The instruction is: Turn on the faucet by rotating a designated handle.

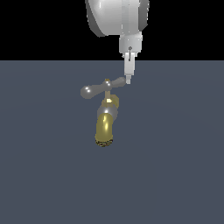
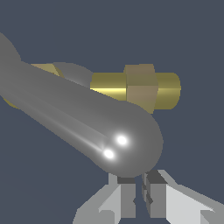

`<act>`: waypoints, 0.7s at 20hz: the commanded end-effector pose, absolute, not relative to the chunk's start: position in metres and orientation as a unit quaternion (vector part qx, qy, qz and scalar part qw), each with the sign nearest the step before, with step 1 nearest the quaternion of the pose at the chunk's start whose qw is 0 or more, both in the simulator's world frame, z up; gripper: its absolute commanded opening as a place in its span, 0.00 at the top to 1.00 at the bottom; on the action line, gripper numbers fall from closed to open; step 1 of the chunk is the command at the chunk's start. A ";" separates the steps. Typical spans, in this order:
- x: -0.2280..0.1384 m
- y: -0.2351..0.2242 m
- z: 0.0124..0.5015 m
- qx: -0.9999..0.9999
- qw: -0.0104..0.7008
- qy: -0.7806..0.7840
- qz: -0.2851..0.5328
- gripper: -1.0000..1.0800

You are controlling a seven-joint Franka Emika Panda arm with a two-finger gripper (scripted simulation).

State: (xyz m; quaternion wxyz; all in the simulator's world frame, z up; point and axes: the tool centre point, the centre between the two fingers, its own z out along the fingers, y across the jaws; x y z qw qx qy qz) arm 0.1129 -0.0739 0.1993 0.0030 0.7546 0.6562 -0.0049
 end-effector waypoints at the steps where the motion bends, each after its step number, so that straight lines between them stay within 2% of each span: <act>1: 0.113 -0.074 0.199 0.754 0.003 0.656 -0.005 1.00; 14: 0.134 0.025 0.199 0.746 0.000 0.666 -0.001 1.00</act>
